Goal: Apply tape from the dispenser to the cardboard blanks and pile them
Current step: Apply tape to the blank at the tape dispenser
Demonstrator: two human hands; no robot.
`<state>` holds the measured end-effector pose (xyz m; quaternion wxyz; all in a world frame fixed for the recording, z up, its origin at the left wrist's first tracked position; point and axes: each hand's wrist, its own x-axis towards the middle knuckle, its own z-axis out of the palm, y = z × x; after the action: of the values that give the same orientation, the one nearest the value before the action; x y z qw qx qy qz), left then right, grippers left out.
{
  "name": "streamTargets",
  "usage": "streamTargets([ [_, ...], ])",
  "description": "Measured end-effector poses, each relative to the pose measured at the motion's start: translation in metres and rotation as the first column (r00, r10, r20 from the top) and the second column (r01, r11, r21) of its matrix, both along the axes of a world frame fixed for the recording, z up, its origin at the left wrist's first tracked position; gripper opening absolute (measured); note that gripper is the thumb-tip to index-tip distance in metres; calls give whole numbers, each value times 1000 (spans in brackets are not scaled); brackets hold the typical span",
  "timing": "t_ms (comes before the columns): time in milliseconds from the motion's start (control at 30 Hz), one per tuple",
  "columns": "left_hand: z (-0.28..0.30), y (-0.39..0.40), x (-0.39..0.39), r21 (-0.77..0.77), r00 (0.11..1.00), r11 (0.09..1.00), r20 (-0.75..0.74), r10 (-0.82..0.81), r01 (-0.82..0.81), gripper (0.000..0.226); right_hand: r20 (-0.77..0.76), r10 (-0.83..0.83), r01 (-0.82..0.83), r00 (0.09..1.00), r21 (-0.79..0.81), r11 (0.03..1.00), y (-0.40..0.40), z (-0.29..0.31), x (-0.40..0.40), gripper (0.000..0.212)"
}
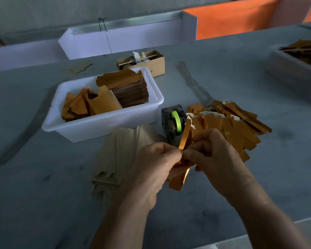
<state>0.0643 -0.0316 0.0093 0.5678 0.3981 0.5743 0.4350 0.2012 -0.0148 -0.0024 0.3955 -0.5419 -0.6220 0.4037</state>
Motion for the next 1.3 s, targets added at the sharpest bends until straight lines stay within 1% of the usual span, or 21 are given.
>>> streamTargets([
  [100, -2, 0, -1, 0, 1000, 1000, 1, -15, 15, 17, 29, -3, 2, 1000, 8, 1000, -1, 0, -2, 27],
  [167, -4, -1, 1, 24, 999, 999, -23, 27, -26, 9, 55, -8, 7, 998, 27, 1000, -2, 0, -4, 28],
  [267, -9, -3, 4, 64, 991, 994, -89, 97, -91, 19, 88, -32, 28, 996, 41, 999, -4, 1, -7, 28],
  [333, -11, -4, 7, 106, 980, 987, -147, 136, -122, 24, 155, -69, 60, 985, 64, 996, -6, 4, -9, 29],
  [433, -13, -6, 13, 211, 956, 963, -203, 214, -171, 26, 315, -150, 111, 937, 137, 984, -7, 10, -11, 27],
  [533, -14, -8, 16, 281, 939, 943, -240, 247, -177, 20, 392, -186, 124, 901, 179, 976, -8, 17, -16, 27],
  [600, -15, -10, 16, 295, 931, 935, -243, 273, -197, 18, 441, -197, 133, 876, 172, 976, -9, 21, -18, 30],
  [700, -14, -11, 10, 271, 928, 930, -212, 308, -247, 16, 582, -255, 151, 772, 222, 963, -9, 20, -16, 43],
  [733, -12, -12, 8, 259, 928, 933, -213, 306, -249, 13, 590, -261, 141, 764, 241, 960, -9, 19, -13, 45],
  [767, -11, -12, 7, 248, 931, 937, -208, 301, -248, 12, 554, -237, 122, 798, 236, 964, -8, 17, -11, 45],
  [833, -11, -11, 6, 233, 934, 944, -217, 284, -233, 12, 366, -120, 65, 923, 157, 985, -7, 13, -8, 42],
  [867, -11, -11, 7, 225, 934, 949, -232, 271, -220, 12, 281, -51, 25, 958, 93, 995, -6, 11, -7, 41],
  [900, -10, -12, 8, 214, 938, 955, -234, 256, -207, 12, 209, 5, -11, 978, 26, 1000, -5, 8, -8, 41],
  [967, -11, -13, 8, 170, 959, 968, -184, 216, -185, 12, 31, 48, -45, 998, -85, 995, -4, 2, -9, 35],
  [1033, -9, -15, 6, 94, 984, 984, -81, 157, -149, 13, -139, 50, -73, 989, -164, 984, -4, -2, -9, 17],
  [1067, -8, -15, 5, 66, 990, 989, -41, 135, -133, 13, -169, 58, -88, 984, -178, 980, -4, -2, -8, 7],
  [1100, -6, -15, 3, 49, 993, 992, -22, 119, -118, 14, -165, 66, -96, 984, -181, 979, -3, -3, -8, 4],
  [1200, 2, -13, -4, -6, 997, 998, 31, 68, -68, 18, -148, 48, -77, 988, -197, 977, 0, -4, -8, 13],
  [1267, 7, -10, -10, -15, 999, 999, 7, 48, -48, 20, -139, 20, -48, 990, -201, 978, 4, -2, -7, 12],
  [1300, 8, -9, -14, 0, 996, 997, -57, 74, -74, 19, -139, -3, -26, 990, -205, 978, 7, -1, -6, 11],
])
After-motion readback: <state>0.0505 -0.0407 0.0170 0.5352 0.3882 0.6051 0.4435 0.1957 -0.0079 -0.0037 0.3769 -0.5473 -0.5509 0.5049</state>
